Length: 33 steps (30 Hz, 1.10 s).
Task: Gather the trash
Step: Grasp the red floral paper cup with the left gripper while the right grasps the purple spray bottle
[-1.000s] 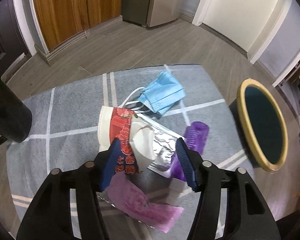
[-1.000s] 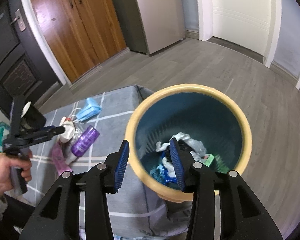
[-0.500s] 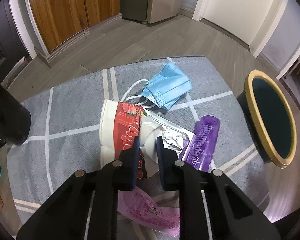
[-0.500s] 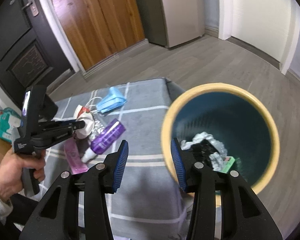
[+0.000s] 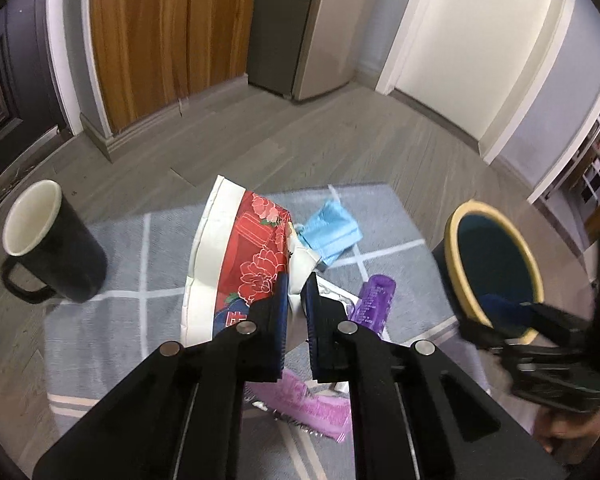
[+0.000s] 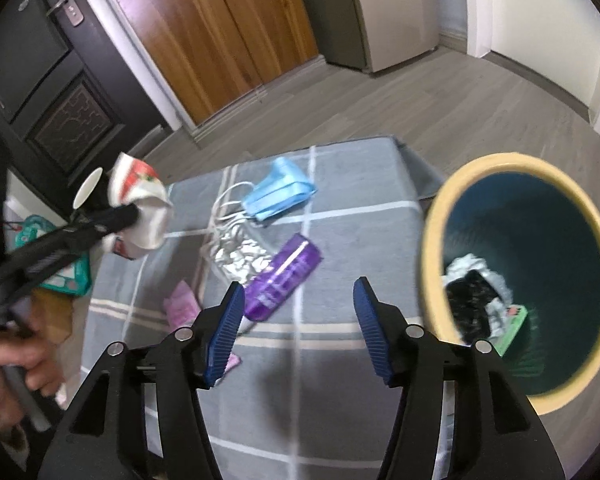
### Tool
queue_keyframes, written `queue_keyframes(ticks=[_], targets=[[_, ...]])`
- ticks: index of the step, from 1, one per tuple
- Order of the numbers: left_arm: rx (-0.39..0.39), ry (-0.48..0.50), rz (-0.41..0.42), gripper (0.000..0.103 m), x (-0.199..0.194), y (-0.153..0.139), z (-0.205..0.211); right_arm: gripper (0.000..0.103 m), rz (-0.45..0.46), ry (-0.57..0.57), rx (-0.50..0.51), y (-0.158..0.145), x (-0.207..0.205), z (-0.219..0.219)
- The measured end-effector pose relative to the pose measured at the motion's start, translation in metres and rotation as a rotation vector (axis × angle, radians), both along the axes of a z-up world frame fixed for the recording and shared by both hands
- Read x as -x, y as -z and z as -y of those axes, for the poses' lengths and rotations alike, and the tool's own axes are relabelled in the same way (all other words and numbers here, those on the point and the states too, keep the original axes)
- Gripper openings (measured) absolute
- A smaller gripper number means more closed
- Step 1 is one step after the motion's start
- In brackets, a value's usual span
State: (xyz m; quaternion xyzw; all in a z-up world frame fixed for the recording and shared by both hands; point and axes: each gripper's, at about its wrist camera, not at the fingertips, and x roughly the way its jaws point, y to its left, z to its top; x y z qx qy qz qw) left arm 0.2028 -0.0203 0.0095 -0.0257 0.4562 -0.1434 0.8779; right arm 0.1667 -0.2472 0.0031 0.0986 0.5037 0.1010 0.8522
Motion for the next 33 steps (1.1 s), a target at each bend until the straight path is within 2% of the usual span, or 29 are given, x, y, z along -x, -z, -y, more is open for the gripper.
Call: queue_keyframes(ticks=[5, 11, 14, 19, 26, 27, 29, 33], targets=[[0.011, 0.013, 0.036, 0.008, 0.018, -0.031, -0.017, 0.065, -0.036, -0.012, 0.015, 0.014, -0.011, -0.025], [0.014, 0.045, 0.051, 0.008, 0.039, -0.049, -0.029, 0.069, -0.087, 0.018, 0.045, 0.037, -0.024, -0.044], [0.033, 0.055, 0.053, 0.008, 0.041, -0.049, -0.028, 0.073, -0.106, 0.044, 0.070, 0.048, -0.031, -0.050], [0.071, 0.063, 0.035, 0.008, 0.041, -0.044, -0.029, 0.074, -0.128, 0.068, 0.100, 0.063, -0.040, -0.055], [0.085, 0.078, 0.035, 0.008, 0.037, -0.044, -0.025, 0.073, -0.137, 0.052, 0.153, 0.079, -0.044, -0.057], [0.088, 0.081, 0.037, 0.008, 0.036, -0.045, -0.024, 0.073, -0.135, 0.043, 0.163, 0.079, -0.044, -0.058], [0.090, 0.089, 0.040, 0.008, 0.036, -0.046, -0.022, 0.062, -0.126, 0.017, 0.186, 0.079, -0.044, -0.060], [0.092, 0.095, 0.035, 0.008, 0.036, -0.045, -0.020, 0.049, -0.141, -0.011, 0.200, 0.082, -0.041, -0.056]])
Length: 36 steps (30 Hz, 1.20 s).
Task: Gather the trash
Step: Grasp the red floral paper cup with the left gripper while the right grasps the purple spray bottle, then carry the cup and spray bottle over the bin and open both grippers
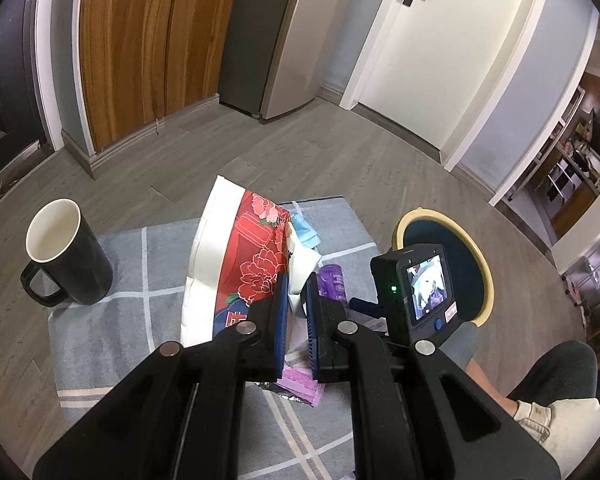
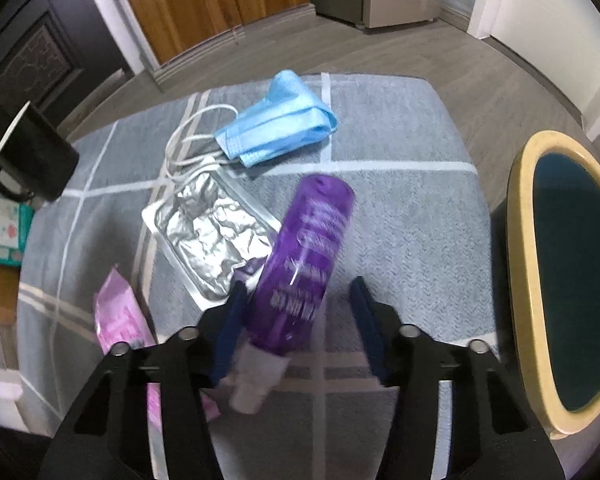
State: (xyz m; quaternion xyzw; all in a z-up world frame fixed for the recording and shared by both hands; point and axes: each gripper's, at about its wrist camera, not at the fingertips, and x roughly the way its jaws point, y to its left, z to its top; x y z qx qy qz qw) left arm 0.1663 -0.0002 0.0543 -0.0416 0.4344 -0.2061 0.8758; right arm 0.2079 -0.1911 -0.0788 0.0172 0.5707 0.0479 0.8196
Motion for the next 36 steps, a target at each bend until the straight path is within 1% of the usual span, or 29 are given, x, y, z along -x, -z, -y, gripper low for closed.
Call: queue_keyframes(ticks=[3, 4, 5, 10, 15, 21, 26, 31, 36], targets=[[-0.006, 0.005, -0.004, 0.008, 0.001, 0.003, 0.002, 0.041, -0.004, -0.028, 0.021, 0.000, 0.004, 0.004], [-0.006, 0.006, -0.005, 0.008, 0.001, 0.003, 0.002, 0.035, -0.004, -0.038, 0.027, 0.000, 0.005, 0.004], [-0.007, 0.006, -0.006, 0.008, 0.000, 0.004, 0.003, 0.033, -0.005, -0.049, 0.031, -0.001, 0.007, 0.005], [-0.008, 0.010, -0.018, 0.008, -0.003, 0.007, 0.007, 0.033, -0.002, -0.100, 0.041, -0.002, 0.017, 0.011], [-0.004, 0.017, -0.029, 0.008, -0.004, 0.011, 0.013, 0.033, 0.007, -0.091, 0.002, -0.009, 0.024, 0.024], [0.000, 0.034, -0.034, 0.008, -0.005, 0.013, 0.024, 0.033, 0.059, -0.064, -0.051, -0.034, 0.031, 0.047], [0.006, 0.050, -0.042, 0.008, -0.007, 0.015, 0.034, 0.033, 0.112, -0.042, -0.072, -0.056, 0.040, 0.065], [0.007, 0.078, -0.055, 0.008, -0.009, 0.019, 0.055, 0.033, 0.162, -0.004, -0.095, -0.078, 0.054, 0.092], [0.008, 0.120, -0.063, 0.008, -0.010, 0.021, 0.081, 0.033, 0.199, 0.047, -0.114, -0.094, 0.066, 0.121]])
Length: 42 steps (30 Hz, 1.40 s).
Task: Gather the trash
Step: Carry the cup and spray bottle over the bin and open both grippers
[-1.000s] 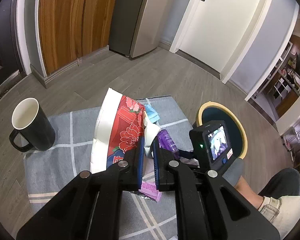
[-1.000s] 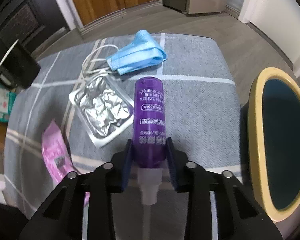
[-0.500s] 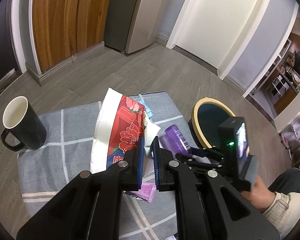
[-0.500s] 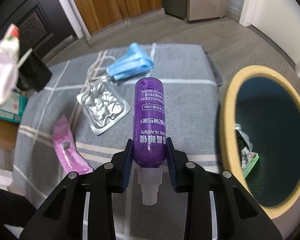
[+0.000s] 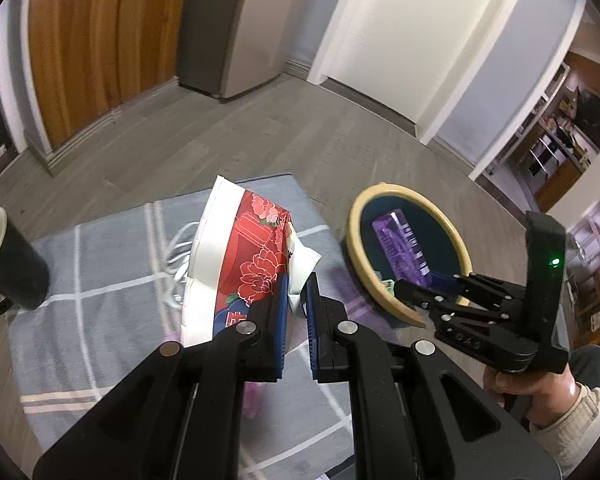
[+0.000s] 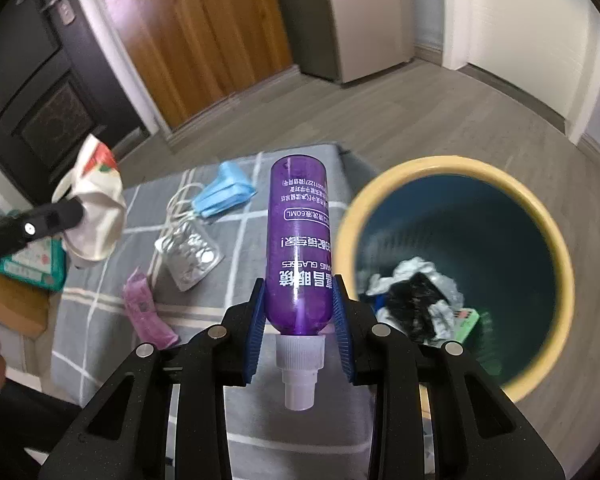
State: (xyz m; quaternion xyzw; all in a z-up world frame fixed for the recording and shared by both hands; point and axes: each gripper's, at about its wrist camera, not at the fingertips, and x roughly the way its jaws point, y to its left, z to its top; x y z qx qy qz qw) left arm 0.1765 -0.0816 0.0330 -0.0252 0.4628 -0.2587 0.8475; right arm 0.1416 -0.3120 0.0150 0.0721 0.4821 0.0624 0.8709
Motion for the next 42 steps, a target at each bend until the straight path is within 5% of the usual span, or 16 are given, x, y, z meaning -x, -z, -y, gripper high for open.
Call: queue_keyframes(ticks=[15, 30, 33, 35, 42], targets=[[0.071, 0.162, -0.058, 0.008, -0.003, 0.013, 0.102, 0.033, 0.052, 0.154, -0.037, -0.017, 0.029, 0.072], [0.103, 0.238, -0.152, 0.008, -0.021, 0.053, 0.182, 0.033, 0.074, 0.238, -0.041, -0.022, 0.037, 0.096], [0.106, 0.228, -0.148, 0.024, -0.025, 0.055, 0.185, 0.033, 0.068, 0.247, -0.041, -0.019, 0.039, 0.100], [0.120, 0.208, -0.145, 0.051, -0.028, 0.055, 0.183, 0.033, 0.061, 0.252, -0.039, -0.017, 0.039, 0.102], [0.138, 0.155, -0.135, 0.054, -0.037, 0.049, 0.172, 0.033, 0.025, 0.262, -0.041, -0.004, 0.036, 0.112]])
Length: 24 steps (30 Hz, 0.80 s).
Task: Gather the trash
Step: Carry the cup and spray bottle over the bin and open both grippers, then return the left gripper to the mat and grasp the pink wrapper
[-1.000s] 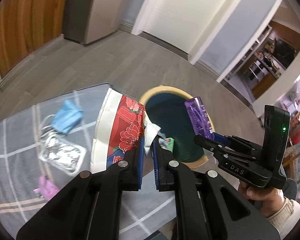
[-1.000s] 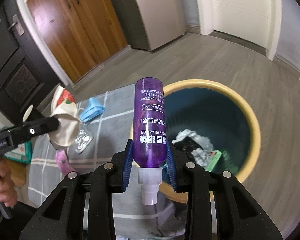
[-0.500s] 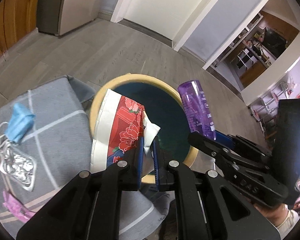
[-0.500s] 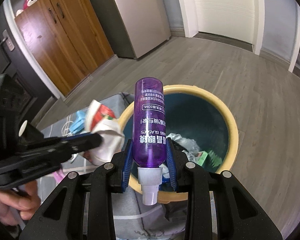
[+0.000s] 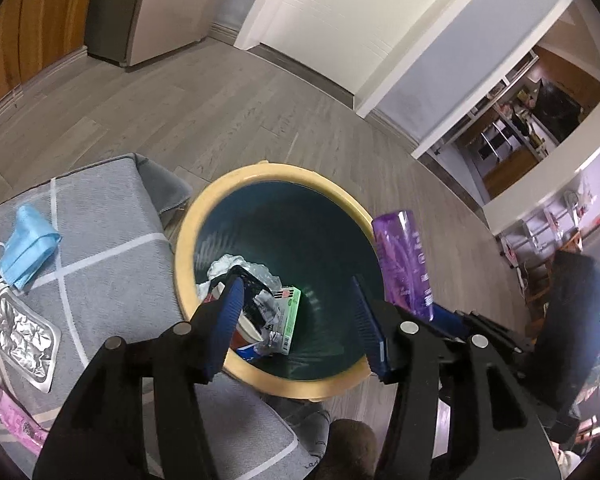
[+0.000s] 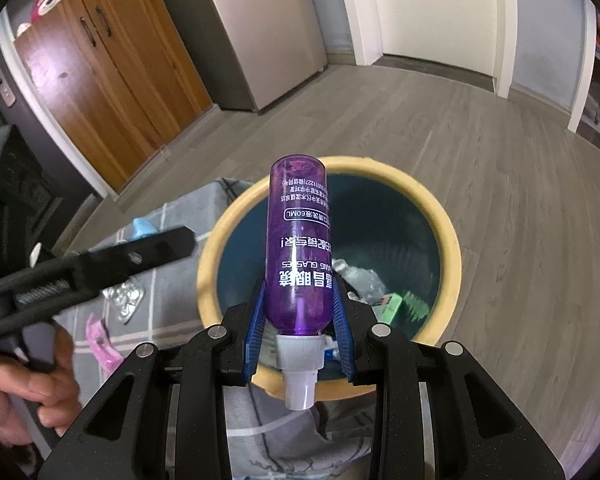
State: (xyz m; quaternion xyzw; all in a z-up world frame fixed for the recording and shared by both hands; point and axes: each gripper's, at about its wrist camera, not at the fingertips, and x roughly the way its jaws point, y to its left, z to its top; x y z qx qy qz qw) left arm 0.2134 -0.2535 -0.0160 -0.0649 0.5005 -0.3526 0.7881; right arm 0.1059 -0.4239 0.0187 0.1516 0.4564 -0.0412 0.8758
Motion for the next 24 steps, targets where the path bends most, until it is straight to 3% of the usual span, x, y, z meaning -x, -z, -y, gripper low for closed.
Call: queue_keyframes(ticks=[7, 15, 20, 24], targets=[[-0.037, -0.025, -0.001, 0.058, 0.003, -0.002, -0.022, 0.033, -0.054, -0.018, -0.001, 0.022, -0.016, -0.004], [-0.139, -0.025, 0.052, 0.063, 0.013, -0.001, -0.049, 0.034, -0.110, 0.028, -0.007, 0.043, -0.035, 0.001], [-0.164, -0.042, 0.062, 0.067, 0.016, -0.001, -0.072, 0.043, -0.077, 0.078, 0.001, 0.038, -0.036, 0.007], [-0.181, -0.064, 0.056, 0.067, 0.016, 0.001, -0.089, 0.044, -0.062, 0.072, -0.001, 0.034, -0.035, 0.002]])
